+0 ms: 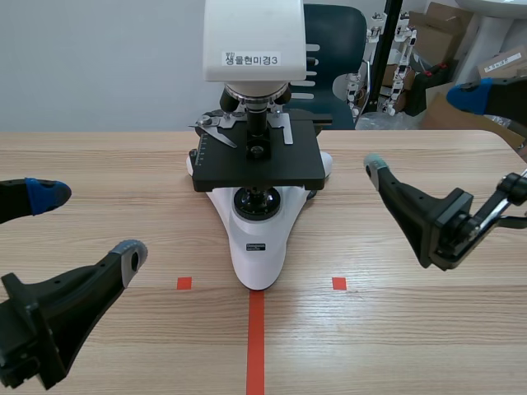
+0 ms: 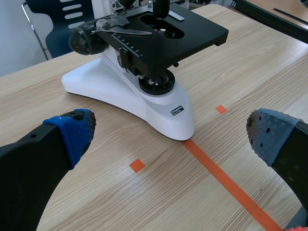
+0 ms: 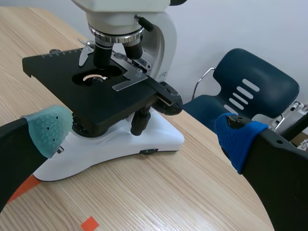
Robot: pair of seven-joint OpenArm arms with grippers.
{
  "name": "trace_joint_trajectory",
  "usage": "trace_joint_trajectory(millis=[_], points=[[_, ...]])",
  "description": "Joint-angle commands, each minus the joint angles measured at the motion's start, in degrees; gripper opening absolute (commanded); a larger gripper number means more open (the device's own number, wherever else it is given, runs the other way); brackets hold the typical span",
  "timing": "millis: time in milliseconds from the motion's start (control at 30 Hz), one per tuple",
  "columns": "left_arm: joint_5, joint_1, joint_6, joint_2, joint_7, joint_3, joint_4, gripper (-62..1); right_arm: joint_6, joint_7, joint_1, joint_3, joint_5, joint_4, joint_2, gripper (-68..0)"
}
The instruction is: Point at the fine focus knob
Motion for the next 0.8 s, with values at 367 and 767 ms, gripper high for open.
trace_joint_trajectory(millis=[367, 767], points=[[-0.37, 0.11, -0.07, 0.15, -0.76, -0.15, 0.52, 1.4, -0.44, -1.11, -7.52, 0.2, 0.42, 3.65, -6.16, 0.4], [-0.39, 0.11, -0.07, 0.17, -0.79, -0.15, 0.52, 1.4, -3.23, -1.53, -10.29, 0.2, 0.39, 4.02, -6.67, 0.4]])
